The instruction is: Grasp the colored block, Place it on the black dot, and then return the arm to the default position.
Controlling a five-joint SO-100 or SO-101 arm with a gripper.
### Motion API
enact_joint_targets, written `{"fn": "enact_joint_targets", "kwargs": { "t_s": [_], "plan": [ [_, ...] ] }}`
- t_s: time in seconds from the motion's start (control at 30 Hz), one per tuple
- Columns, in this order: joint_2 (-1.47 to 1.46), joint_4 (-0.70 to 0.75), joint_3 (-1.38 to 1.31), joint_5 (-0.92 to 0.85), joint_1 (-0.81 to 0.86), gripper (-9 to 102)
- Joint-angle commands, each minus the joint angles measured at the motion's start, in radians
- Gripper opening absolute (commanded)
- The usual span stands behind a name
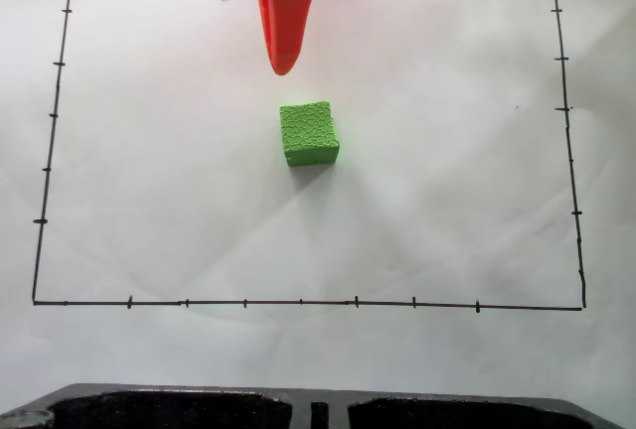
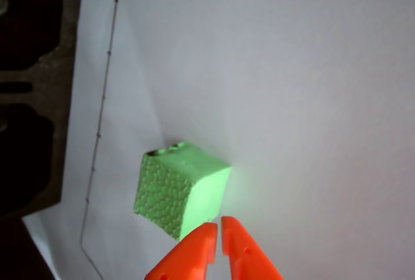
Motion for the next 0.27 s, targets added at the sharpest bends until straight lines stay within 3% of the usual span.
{"fn": "enact_joint_targets", "kwargs": {
  "t_s": [0.0, 0.23],
  "plan": [
    [0.017, 0.002, -0.008, -0.002, -0.006, 0],
    [0.017, 0.0, -0.008, 0.04, 0.015, 0]
  ]
}}
